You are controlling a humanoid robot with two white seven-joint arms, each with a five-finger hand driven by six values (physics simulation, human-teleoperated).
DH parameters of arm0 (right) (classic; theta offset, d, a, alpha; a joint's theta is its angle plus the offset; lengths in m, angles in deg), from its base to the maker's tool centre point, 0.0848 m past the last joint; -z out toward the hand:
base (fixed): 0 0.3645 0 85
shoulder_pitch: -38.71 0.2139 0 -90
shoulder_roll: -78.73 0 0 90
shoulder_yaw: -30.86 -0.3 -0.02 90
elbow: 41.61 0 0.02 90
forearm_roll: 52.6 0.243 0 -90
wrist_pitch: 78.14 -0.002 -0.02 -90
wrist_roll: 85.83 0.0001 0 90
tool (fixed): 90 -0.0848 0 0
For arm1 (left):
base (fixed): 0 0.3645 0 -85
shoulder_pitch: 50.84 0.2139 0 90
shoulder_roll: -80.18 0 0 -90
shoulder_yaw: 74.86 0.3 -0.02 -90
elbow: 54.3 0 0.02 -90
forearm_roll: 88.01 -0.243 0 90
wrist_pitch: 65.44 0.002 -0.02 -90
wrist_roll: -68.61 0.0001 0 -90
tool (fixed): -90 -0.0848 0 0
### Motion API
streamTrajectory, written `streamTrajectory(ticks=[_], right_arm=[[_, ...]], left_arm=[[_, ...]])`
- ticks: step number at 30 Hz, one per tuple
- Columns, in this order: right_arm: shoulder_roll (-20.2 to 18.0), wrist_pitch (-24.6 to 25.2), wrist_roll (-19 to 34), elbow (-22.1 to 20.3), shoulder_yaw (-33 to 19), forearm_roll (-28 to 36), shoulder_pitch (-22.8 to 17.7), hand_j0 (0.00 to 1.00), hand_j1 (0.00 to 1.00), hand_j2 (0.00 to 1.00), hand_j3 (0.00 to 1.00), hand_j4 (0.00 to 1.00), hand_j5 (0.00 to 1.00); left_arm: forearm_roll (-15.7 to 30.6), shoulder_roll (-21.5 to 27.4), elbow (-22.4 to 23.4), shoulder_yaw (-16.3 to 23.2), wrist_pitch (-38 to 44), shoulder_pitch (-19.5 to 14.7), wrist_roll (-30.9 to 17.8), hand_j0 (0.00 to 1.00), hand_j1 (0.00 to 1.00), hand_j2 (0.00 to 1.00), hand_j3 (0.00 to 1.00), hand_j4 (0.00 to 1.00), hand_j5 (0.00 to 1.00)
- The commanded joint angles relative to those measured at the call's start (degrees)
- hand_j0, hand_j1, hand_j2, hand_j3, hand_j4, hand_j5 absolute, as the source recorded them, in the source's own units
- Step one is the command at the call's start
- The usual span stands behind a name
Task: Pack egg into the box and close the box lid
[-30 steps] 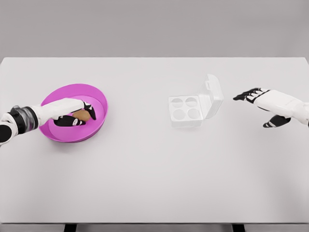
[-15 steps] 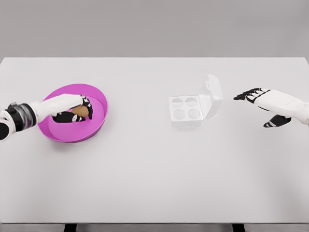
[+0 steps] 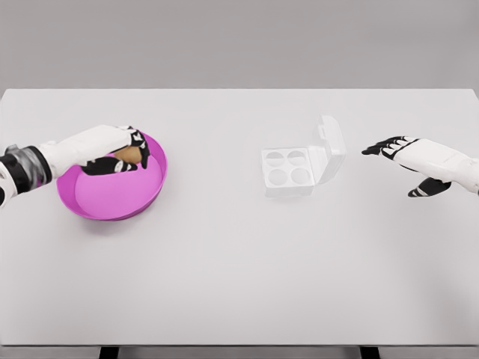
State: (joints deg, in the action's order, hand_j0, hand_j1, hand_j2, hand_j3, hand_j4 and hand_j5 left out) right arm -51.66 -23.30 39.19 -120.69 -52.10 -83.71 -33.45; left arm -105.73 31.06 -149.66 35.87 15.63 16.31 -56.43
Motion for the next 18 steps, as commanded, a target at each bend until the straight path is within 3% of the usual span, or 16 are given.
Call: streamTrajectory(ticks=[1,18], right_arm=[[0.05,0.16,-0.03,-0.02,-0.01,0.34,0.00,1.00,1.00,1.00,1.00,1.00,1.00],[-0.13,0.16,-0.03,0.07,-0.01,0.43,0.00,1.00,1.00,1.00,1.00,1.00,1.00]], left_arm=[[0.14,-0.09,-1.50,-0.16,-0.03,-0.09,0.04,0.33,0.33,0.33,0.33,0.33,0.33],[-0.65,-12.04,-2.73,1.25,-1.61,-1.76,0.04,0.33,0.33,0.33,0.33,0.33,0.33]])
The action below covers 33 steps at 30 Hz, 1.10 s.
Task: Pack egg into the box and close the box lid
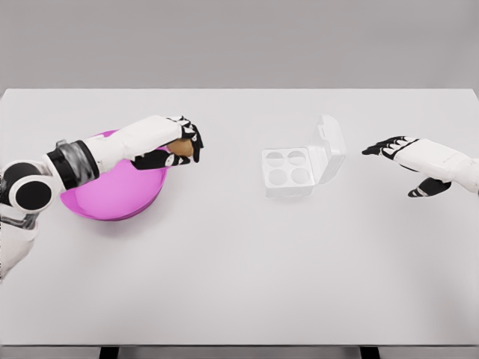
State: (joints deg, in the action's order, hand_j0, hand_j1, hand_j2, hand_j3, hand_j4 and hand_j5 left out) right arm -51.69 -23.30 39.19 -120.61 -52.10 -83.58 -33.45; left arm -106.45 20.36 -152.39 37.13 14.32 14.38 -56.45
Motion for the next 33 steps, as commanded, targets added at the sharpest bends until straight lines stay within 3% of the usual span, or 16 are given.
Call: streamTrajectory(ticks=[1,22,33], right_arm=[[-0.01,0.16,-0.03,-0.01,-0.01,0.39,0.00,1.00,1.00,1.00,1.00,1.00,1.00],[-0.01,0.16,-0.03,-0.01,-0.01,0.39,0.00,1.00,1.00,1.00,1.00,1.00,1.00],[-0.19,0.16,-0.03,-0.01,-0.01,0.39,0.09,1.00,1.00,1.00,1.00,1.00,1.00]], left_arm=[[0.07,-2.14,0.00,0.69,-0.21,0.00,0.06,0.33,0.33,0.33,0.33,0.33,0.33],[-0.81,-12.86,0.97,6.22,0.58,-1.14,0.06,0.33,0.33,0.33,0.33,0.33,0.33],[-3.89,-18.40,6.94,7.19,0.49,-2.64,0.06,0.32,0.32,0.32,0.32,0.32,0.32]])
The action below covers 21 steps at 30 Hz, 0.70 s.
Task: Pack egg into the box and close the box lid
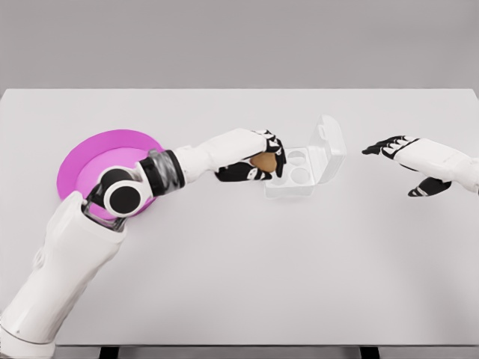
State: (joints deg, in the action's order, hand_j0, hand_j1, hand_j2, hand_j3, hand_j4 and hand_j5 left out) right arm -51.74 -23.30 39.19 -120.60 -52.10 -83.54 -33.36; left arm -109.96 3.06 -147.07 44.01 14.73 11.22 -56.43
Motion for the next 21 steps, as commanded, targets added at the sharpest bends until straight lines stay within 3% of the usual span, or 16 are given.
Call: streamTrajectory(ticks=[1,21], right_arm=[[-0.05,0.16,-0.03,-0.02,-0.01,0.35,0.00,1.00,1.00,1.00,1.00,1.00,1.00],[0.04,0.16,-0.03,-0.02,-0.01,0.26,-0.09,1.00,1.00,1.00,1.00,1.00,1.00]], left_arm=[[-0.38,-1.62,2.94,0.48,-0.27,-0.09,0.04,0.32,0.32,0.32,0.32,0.32,0.32],[-1.96,-8.04,13.92,2.33,-0.09,-4.83,0.04,0.33,0.33,0.33,0.33,0.33,0.33]])
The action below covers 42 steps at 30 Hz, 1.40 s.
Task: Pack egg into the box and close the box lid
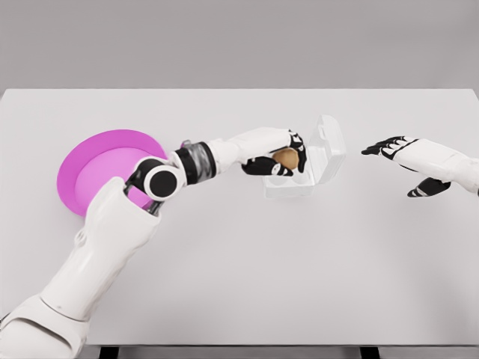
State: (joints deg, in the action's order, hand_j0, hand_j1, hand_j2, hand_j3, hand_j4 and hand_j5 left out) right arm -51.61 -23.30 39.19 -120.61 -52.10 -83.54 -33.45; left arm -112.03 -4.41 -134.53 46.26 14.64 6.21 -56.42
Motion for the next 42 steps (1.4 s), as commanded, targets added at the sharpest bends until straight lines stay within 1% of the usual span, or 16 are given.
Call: streamTrajectory(ticks=[1,4,7,10,13,15,22,24,27,30,42], right_arm=[[-0.10,0.16,-0.03,-0.01,-0.01,0.27,0.00,1.00,1.00,1.00,1.00,1.00,1.00],[-0.10,0.16,-0.03,-0.01,-0.01,0.35,0.00,1.00,1.00,1.00,1.00,1.00,1.00],[-0.10,0.16,-0.03,-0.01,-0.01,0.35,0.00,1.00,1.00,1.00,1.00,1.00,1.00],[-0.10,0.16,-0.03,-0.01,-0.01,0.26,0.00,1.00,1.00,1.00,1.00,1.00,1.00],[-0.01,0.16,-0.03,-0.01,-0.01,0.27,0.00,1.00,1.00,1.00,1.00,1.00,1.00],[0.08,0.16,-0.03,-0.01,-0.01,0.26,0.00,1.00,1.00,1.00,1.00,1.00,1.00],[0.08,0.16,-0.03,-0.10,0.07,0.35,0.00,1.00,1.00,1.00,1.00,1.00,1.00],[-0.10,0.16,-0.03,-0.01,-0.01,0.35,0.00,1.00,1.00,1.00,1.00,1.00,1.00],[0.08,0.16,-0.03,-0.10,0.07,0.26,0.00,1.00,1.00,1.00,1.00,1.00,1.00],[0.08,0.16,-0.03,-0.10,-0.01,0.35,-0.09,1.00,1.00,1.00,1.00,1.00,1.00],[0.17,0.16,-0.03,-0.10,-0.01,0.35,0.00,1.00,1.00,1.00,1.00,1.00,1.00]], left_arm=[[0.11,-0.75,1.99,0.25,-0.10,0.00,0.03,0.32,0.32,0.32,0.32,0.32,0.32],[0.11,-1.54,3.93,0.35,-0.18,-0.70,0.03,0.32,0.32,0.32,0.32,0.32,0.32],[0.11,-2.24,4.90,0.43,-0.36,-1.06,0.03,0.33,0.33,0.33,0.33,0.33,0.33],[0.20,-3.03,7.62,0.43,-0.54,-1.93,0.03,0.33,0.33,0.33,0.33,0.33,0.33],[0.20,-3.21,7.97,0.43,-0.54,-2.11,0.03,0.33,0.33,0.33,0.33,0.33,0.33],[0.20,-3.21,9.03,0.43,-0.54,-2.29,0.03,0.33,0.33,0.33,0.33,0.33,0.33],[0.29,-3.21,9.38,0.43,-0.54,-2.55,0.03,0.37,0.37,0.37,0.37,0.37,0.37],[0.29,-3.21,9.38,0.43,-0.54,-2.55,0.03,0.40,0.40,0.40,0.40,0.40,0.40],[0.29,-3.21,9.47,0.43,-0.62,-2.55,0.03,0.48,0.48,0.48,0.48,0.48,0.48],[0.38,-3.21,10.52,0.34,-0.71,-2.55,0.03,0.51,0.51,0.51,0.51,0.51,0.51],[0.47,-3.12,10.52,0.34,-0.71,-2.55,0.03,0.57,0.57,0.57,0.57,0.57,0.57]])
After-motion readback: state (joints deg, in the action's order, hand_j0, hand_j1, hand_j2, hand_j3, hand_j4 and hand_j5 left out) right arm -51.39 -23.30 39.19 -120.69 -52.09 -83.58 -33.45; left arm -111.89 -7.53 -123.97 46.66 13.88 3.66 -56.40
